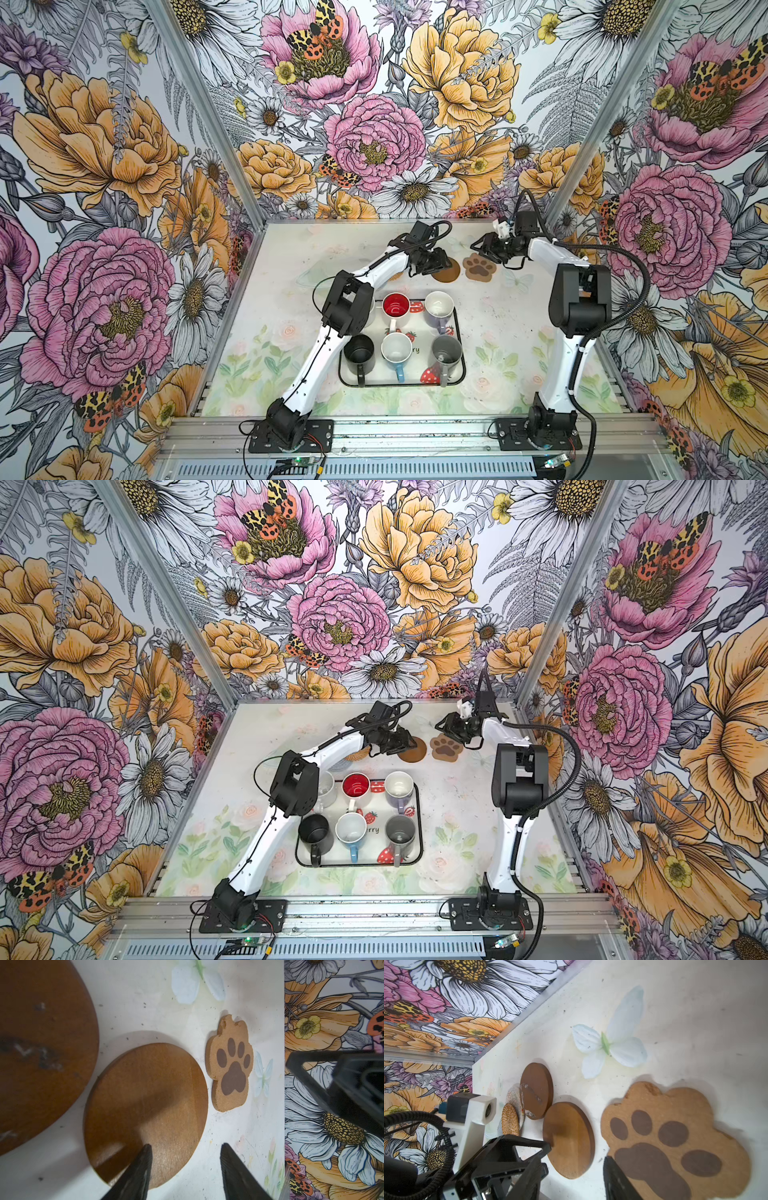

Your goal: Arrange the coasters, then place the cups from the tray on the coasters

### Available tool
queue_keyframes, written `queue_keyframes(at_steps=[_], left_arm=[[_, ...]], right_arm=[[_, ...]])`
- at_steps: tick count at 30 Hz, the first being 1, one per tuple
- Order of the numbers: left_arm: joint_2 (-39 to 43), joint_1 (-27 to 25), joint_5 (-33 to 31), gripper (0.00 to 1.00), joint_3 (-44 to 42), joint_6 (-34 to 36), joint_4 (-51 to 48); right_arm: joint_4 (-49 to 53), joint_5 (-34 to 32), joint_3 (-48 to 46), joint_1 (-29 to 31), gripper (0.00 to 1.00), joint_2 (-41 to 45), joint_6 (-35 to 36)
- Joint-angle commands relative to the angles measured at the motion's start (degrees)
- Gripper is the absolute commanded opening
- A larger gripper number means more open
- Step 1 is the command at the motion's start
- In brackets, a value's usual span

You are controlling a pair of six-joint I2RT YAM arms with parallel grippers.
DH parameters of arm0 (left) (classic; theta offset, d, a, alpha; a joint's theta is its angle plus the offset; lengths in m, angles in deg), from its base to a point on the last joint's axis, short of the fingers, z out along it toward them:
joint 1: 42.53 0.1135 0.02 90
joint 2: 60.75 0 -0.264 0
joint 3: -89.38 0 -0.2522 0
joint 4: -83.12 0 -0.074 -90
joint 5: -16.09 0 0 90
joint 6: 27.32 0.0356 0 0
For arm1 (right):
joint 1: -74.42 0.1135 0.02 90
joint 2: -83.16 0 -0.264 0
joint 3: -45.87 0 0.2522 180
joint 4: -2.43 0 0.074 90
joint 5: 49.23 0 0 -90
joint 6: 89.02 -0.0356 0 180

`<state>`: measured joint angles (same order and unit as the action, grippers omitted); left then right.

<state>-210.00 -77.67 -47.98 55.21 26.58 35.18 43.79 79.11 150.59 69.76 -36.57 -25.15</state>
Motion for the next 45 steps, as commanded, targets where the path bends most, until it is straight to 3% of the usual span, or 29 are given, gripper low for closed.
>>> queue_keyframes(at_steps=[1, 8, 14, 45], left_arm=[[2.84, -0.33, -0.98, 0.55, -0.99, 0.94, 1.04], [11.82, 1.53, -5.06, 0.55, -10.41, 3.75, 1.01], [12.05, 1.96, -4.73, 0.56, -13.83, 4.13, 1.04], [-4.47, -0.02, 0.00, 0.55, 2.42, -2.14, 1.04]], right_arm=[[-0.05, -1.89, -2.71, 0.20, 0.50, 3.57, 2.43], [0.13, -5.49, -5.17, -0.10, 0.50, 3.59, 3.45], [0.84, -8.61, -4.66, -0.38, 0.49, 1.55, 3.81], [3.62, -11.16, -1.44, -0.38, 0.48, -3.70, 6.00]])
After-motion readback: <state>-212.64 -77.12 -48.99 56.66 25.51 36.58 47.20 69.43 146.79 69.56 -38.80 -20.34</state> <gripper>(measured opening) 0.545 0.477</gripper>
